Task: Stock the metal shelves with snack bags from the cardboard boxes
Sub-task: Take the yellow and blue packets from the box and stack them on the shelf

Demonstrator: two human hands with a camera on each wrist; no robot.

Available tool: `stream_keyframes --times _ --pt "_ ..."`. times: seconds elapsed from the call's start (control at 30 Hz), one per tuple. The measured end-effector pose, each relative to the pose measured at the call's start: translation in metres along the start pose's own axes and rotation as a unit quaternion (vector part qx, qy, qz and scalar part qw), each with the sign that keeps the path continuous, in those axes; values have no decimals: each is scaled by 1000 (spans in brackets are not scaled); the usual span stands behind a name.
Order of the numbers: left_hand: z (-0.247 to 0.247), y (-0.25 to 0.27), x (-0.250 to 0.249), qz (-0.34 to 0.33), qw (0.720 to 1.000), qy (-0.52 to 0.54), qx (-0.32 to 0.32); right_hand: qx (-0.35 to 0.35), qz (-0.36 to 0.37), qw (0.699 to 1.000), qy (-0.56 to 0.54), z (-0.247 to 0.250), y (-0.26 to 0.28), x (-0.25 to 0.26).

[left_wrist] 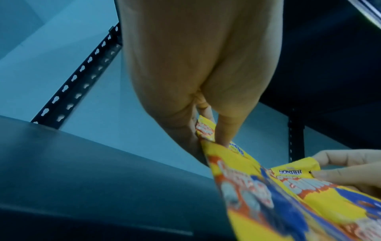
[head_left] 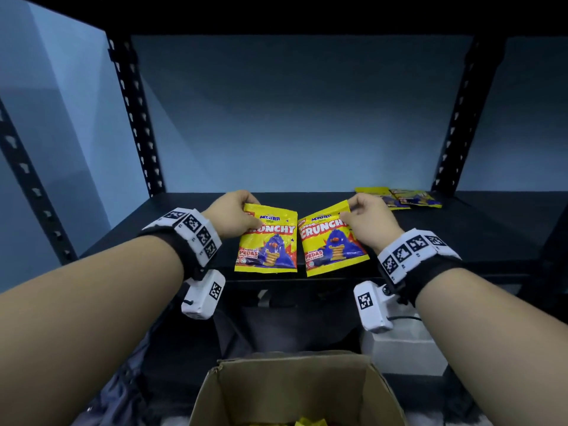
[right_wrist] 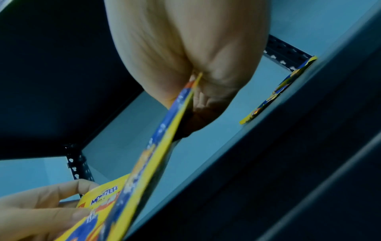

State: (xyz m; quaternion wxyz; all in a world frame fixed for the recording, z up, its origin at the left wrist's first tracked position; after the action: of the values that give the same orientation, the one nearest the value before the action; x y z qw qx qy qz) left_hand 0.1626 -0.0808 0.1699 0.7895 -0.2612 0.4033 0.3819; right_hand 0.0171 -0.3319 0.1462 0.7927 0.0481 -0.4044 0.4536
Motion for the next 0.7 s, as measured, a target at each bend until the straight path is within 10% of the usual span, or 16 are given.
stream_keyframes --times 0.17,0.47,0.7 --pt "-3 -6 7 -4 991 -136 3 37 -38 998 42 -7 -3 -8" --pt "-2 19 5 -36 963 -235 128 247 104 945 187 -1 23 0" --pt "-17 32 3 -31 952 -274 135 197 77 941 264 -18 35 10"
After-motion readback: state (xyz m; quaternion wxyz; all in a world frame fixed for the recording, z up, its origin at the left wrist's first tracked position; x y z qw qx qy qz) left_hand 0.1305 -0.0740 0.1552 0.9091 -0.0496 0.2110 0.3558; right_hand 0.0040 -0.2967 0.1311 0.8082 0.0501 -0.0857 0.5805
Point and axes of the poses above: each hand's wrist, its own y-axis away from the middle knuckle, its own z-axis out of the back of the hand, x = y × z, the point moved 2 cm from there along -y, towards the middle knuckle, and after that the axes turned 11 degrees about y, right-handed, at the moved point
